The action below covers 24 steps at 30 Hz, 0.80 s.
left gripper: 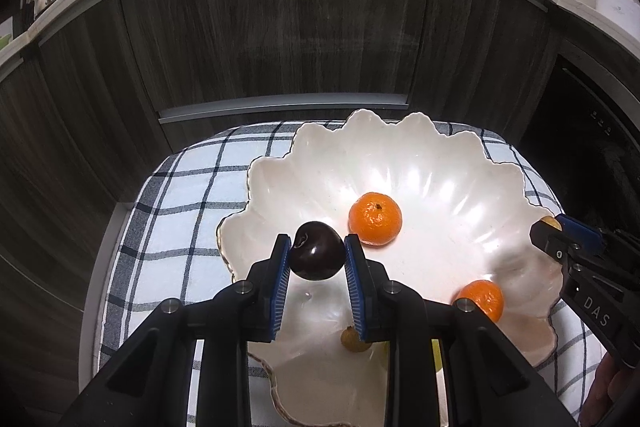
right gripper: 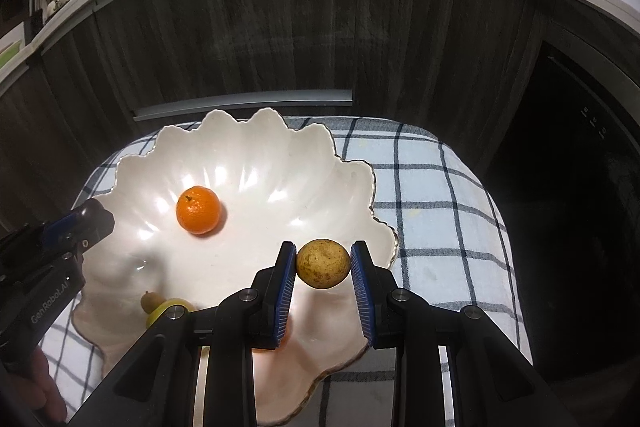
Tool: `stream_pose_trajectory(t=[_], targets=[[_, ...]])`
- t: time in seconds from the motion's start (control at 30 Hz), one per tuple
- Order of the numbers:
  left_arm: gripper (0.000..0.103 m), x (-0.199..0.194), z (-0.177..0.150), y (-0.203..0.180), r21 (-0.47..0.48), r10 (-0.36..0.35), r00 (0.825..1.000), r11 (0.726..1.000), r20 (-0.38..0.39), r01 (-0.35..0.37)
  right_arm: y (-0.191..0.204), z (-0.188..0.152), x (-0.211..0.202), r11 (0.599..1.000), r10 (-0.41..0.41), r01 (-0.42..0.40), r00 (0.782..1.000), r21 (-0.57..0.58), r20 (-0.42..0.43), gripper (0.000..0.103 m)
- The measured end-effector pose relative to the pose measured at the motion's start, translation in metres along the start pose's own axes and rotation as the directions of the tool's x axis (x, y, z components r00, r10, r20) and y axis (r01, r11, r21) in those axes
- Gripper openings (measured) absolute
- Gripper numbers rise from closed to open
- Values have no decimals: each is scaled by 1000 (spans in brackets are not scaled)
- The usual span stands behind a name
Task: Organize fruits
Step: 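Open the left tool to drop the plum while the right tool releases the potato into the bowl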
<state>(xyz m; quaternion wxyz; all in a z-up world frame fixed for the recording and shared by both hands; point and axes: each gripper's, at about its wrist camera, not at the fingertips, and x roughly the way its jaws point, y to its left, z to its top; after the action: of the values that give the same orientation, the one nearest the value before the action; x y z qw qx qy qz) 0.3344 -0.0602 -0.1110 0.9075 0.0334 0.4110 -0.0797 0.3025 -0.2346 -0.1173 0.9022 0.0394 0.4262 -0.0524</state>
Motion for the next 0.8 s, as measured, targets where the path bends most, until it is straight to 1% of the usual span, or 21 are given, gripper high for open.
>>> stream_pose_trajectory(t=[0.37,0.4,0.43,0.47,0.5,0.53,0.57,0.6,0.63,0.67,0.7,0.8], targets=[[28,5,1,1,5,6,1000,1000,-5,-6,0,1,5,1000,-10,10,1000,5,-9,30],[31,5,1,1,4,6,1000,1000,-6,-6,0,1,5,1000,-12,12,1000,3,-8,30],[41,4,1,1,3,11,1000,1000,-5,-11,0,1,5,1000,-12,12,1000,2,-7,30],[48,4,1,2,0,16,1000,1000,-2,-16,0,1,5,1000,-12,12,1000,2,-8,30],[61,2,1,2,-7,20,1000,1000,7,-20,0,1,5,1000,-14,14,1000,3,-8,31],[68,-1,1,4,-18,22,1000,1000,18,-22,0,1,5,1000,-17,17,1000,2,-9,31],[68,-2,1,5,-24,23,999,999,24,-23,0,2,5,1000,-23,23,1000,2,-10,34],[69,-3,1,5,-26,22,999,999,24,-21,-1,2,5,1000,-27,27,1000,4,-9,46],[71,-4,1,5,-23,23,999,999,25,-22,-1,2,4,999,-31,31,999,6,-6,54],[71,-4,1,4,-20,25,999,999,26,-25,-2,2,3,999,-38,38,999,8,2,69],[72,-5,1,4,-16,29,999,999,30,-28,-3,3,2,999,-43,43,999,9,9,78],[78,-8,2,4,-19,33,999,999,35,-32,-4,4,-3,998,-54,54,998,14,33,82]])
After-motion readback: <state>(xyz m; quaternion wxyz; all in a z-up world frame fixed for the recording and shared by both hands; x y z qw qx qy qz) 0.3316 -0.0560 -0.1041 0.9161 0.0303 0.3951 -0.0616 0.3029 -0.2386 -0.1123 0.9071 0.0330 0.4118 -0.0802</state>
